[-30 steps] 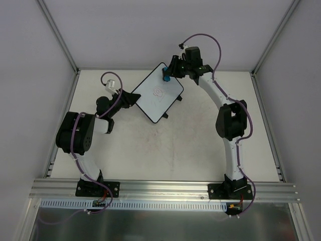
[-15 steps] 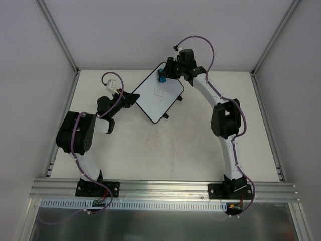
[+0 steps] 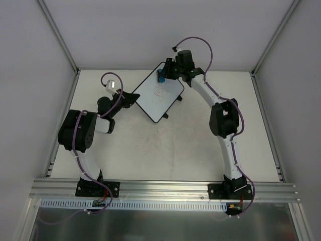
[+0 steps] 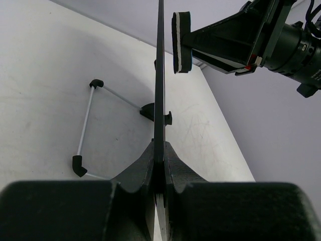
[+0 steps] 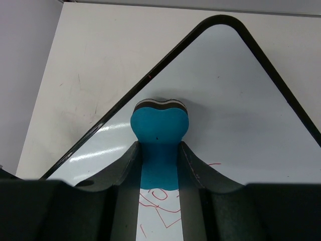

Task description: Erase the whiteboard

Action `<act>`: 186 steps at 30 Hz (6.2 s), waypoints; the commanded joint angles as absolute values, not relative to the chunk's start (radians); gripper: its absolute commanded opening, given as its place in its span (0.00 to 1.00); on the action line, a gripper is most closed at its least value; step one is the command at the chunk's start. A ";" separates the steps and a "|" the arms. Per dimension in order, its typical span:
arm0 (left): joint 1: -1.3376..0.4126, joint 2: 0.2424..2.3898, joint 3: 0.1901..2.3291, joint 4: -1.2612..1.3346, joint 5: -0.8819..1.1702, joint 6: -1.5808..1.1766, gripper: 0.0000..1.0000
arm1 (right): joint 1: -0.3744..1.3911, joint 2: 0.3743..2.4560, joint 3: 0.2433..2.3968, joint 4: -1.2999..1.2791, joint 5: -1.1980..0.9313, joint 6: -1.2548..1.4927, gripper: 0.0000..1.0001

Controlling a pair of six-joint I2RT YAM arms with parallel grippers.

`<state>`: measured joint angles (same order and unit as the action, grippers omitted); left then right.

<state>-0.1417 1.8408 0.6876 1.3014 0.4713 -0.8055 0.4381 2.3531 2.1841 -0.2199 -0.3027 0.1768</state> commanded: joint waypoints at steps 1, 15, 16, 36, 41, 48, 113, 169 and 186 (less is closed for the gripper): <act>-0.127 1.879 0.673 1.469 0.482 -0.791 0.00 | 0.440 2.365 2.237 -0.167 -0.296 0.195 0.00; -0.118 1.893 0.664 1.505 0.515 -0.818 0.00 | 0.460 2.387 2.240 -0.153 -0.308 0.193 0.00; -0.118 1.894 0.664 1.506 0.518 -0.819 0.00 | 0.465 2.387 2.241 -0.153 -0.308 0.190 0.00; -0.118 1.893 0.664 1.505 0.528 -0.815 0.00 | 0.450 2.416 2.178 -0.172 -0.250 0.274 0.00; -0.118 1.891 0.666 1.506 0.529 -0.813 0.00 | 0.425 2.382 2.086 -0.219 -0.194 0.304 0.00; -0.120 1.894 0.666 1.511 0.529 -0.822 0.00 | 0.382 2.330 1.948 -0.230 -0.164 0.331 0.00; -0.135 1.888 0.667 1.509 0.532 -0.816 0.00 | 0.561 2.289 1.902 -0.244 -0.129 0.186 0.00; -0.144 1.891 0.680 1.505 0.537 -0.816 0.00 | 0.724 2.154 1.624 -0.060 -0.218 0.081 0.00; -0.147 1.885 0.670 1.509 0.534 -0.813 0.00 | 0.776 2.149 1.582 -0.112 -0.101 0.097 0.00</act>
